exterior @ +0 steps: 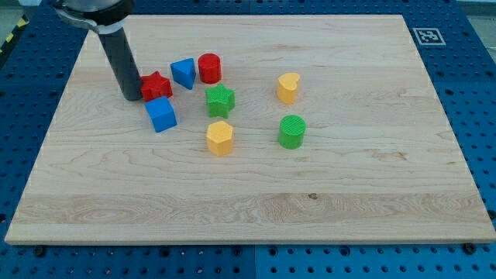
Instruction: Push the yellow heart left a bit
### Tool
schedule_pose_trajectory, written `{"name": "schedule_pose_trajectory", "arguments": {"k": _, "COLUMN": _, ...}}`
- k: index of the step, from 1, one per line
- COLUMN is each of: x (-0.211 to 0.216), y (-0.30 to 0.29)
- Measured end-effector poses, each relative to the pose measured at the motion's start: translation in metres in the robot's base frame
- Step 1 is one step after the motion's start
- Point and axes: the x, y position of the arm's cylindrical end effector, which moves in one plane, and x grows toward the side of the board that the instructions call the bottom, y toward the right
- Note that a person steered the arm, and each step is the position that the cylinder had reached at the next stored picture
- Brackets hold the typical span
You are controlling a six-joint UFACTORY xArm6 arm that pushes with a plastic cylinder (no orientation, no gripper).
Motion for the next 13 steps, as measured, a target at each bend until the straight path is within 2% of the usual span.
{"name": "schedule_pose_trajectory", "arguments": {"k": 2, "x": -0.009, "y": -0.015}}
{"name": "schedule_pose_trajectory", "arguments": {"k": 3, "x": -0.059, "y": -0.045}}
{"name": "schedule_pose_trajectory", "arguments": {"k": 4, "x": -0.109, "y": -0.047}}
{"name": "schedule_pose_trajectory", "arguments": {"k": 6, "x": -0.109, "y": -0.046}}
{"name": "schedule_pose_trajectory", "arguments": {"k": 7, "x": -0.129, "y": -0.02}}
{"name": "schedule_pose_trajectory", "arguments": {"k": 8, "x": -0.143, "y": 0.067}}
{"name": "schedule_pose_trajectory", "arguments": {"k": 9, "x": -0.13, "y": 0.176}}
{"name": "schedule_pose_trajectory", "arguments": {"k": 10, "x": -0.091, "y": 0.272}}
{"name": "schedule_pose_trajectory", "arguments": {"k": 11, "x": -0.026, "y": 0.307}}
{"name": "schedule_pose_trajectory", "arguments": {"k": 13, "x": -0.002, "y": 0.305}}
